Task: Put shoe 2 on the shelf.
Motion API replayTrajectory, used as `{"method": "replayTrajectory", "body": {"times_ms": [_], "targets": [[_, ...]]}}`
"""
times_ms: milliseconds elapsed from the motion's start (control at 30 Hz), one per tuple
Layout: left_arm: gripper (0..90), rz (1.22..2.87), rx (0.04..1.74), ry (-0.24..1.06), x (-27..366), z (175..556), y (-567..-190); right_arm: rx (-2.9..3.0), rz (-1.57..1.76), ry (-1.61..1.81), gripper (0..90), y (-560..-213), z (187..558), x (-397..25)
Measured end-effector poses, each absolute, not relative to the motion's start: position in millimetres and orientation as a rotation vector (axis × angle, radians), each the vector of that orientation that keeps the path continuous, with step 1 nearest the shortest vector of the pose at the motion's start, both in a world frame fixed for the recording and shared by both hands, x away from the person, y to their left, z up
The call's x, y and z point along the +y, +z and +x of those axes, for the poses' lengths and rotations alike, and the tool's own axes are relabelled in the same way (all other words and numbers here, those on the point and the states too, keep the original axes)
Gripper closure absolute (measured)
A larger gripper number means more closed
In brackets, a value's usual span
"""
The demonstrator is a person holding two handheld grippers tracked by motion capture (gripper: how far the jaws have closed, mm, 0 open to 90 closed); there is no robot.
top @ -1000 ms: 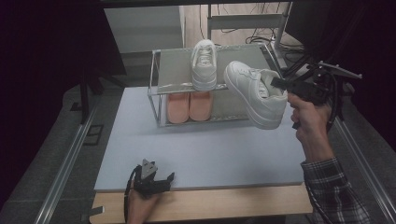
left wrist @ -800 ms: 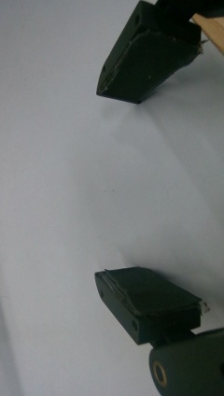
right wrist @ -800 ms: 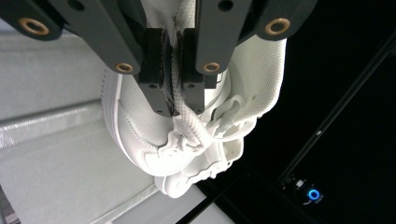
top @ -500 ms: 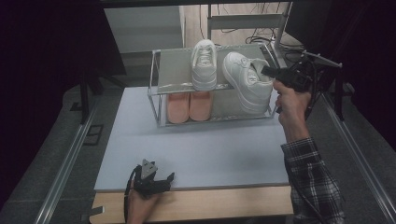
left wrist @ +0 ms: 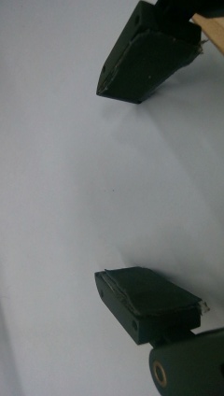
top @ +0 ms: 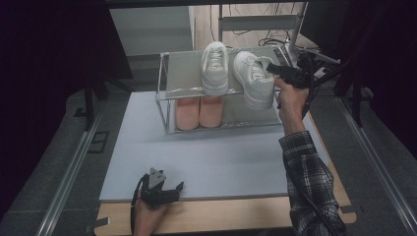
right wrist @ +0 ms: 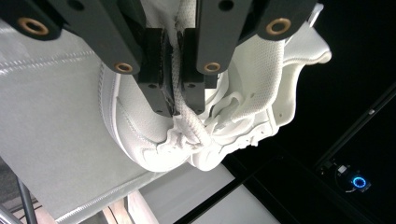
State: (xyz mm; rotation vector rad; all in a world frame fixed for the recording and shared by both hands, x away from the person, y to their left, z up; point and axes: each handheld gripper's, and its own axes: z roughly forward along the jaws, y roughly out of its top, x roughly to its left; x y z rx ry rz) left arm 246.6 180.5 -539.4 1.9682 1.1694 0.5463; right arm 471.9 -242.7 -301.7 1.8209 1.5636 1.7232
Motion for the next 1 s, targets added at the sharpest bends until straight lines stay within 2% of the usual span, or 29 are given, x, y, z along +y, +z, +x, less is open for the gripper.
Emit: {"method": "replayTrajectory", "body": {"times_ms": [200,300,367,500,767,1000], "targets": [[10.9,1.968,1.17,0.547,180,246,-539,1.57,1.792,1.737,75.8,-304,477,-238],[10.9,1.968,1.17,0.547,180,246,-539,1.611,1.757,1.723,63.5,-304,476,-237],[10.9,1.968,1.17,0.546,180,247,-539,1.617,1.76,1.736,58.4,-304,476,-238],[10.9,1.968,1.17,0.546,180,247,-539,1.636,1.737,1.757,55.3,-302,472,-242],[10.9,1.969,1.169,0.547,180,247,-539,1.632,1.705,1.803,59.7,-297,453,-259],[11.0,1.968,1.169,0.548,180,247,-539,1.643,1.693,1.865,77.1,-307,432,-278]]}}
